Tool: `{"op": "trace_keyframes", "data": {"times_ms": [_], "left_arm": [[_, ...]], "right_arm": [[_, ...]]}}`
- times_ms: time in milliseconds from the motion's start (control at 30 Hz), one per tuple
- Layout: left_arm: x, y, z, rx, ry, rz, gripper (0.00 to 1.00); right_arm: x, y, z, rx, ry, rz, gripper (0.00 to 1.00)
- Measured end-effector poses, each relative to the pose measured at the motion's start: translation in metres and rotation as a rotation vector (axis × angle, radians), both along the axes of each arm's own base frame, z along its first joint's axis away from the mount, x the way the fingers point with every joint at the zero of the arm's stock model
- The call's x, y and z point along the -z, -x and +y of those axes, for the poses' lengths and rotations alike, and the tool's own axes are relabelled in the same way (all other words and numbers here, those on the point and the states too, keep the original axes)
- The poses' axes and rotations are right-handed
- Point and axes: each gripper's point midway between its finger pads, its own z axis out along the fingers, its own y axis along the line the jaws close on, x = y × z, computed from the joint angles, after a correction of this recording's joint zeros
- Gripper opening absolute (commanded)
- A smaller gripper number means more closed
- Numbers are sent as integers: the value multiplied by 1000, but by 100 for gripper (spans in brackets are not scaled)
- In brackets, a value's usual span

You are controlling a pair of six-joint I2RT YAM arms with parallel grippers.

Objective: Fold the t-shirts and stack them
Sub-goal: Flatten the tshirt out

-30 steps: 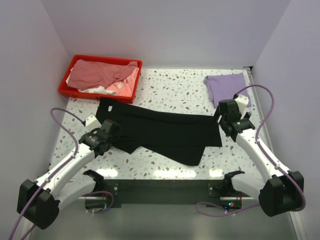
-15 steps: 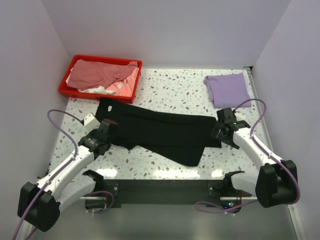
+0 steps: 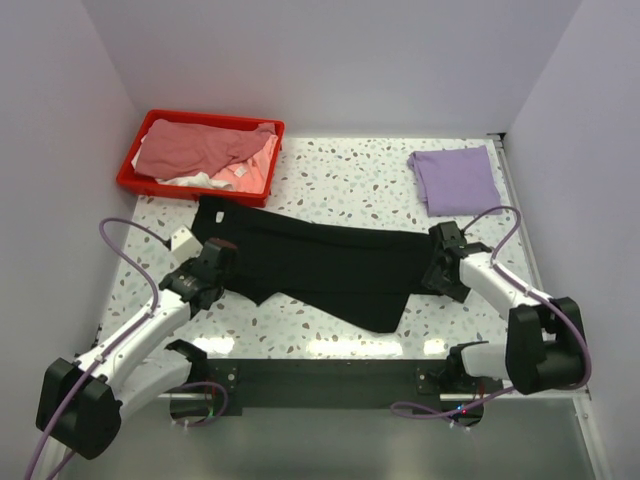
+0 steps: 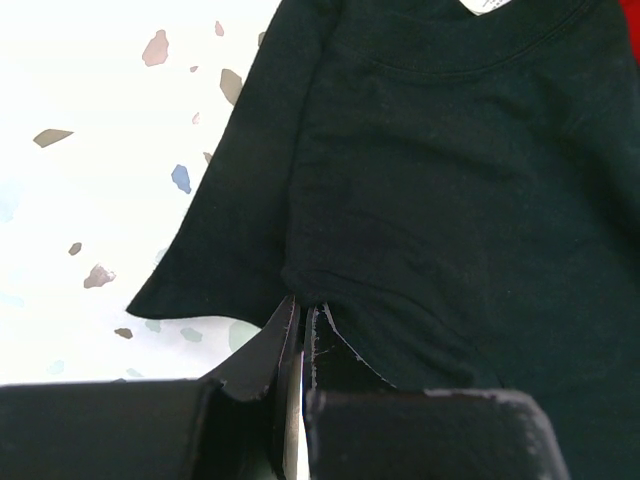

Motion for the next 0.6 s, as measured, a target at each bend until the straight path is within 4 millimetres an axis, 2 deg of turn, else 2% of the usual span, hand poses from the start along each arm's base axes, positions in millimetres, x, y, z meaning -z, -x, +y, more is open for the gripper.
{"op": "trace_keyframes", "data": {"times_ms": [100, 267, 433, 600], "left_arm": [[-1, -1, -1, 2, 5, -5, 0], [0, -1, -2, 4, 8, -4, 0], [0, -1, -2, 4, 8, -4, 0], [0, -1, -2, 4, 8, -5, 0]], "right_arm": [[6, -1, 3, -4, -14, 14, 55], [9, -7, 8, -10, -38, 1, 54], [12, -16, 14, -16, -67, -25, 47], [13, -27, 21, -26, -96, -57, 26]]}}
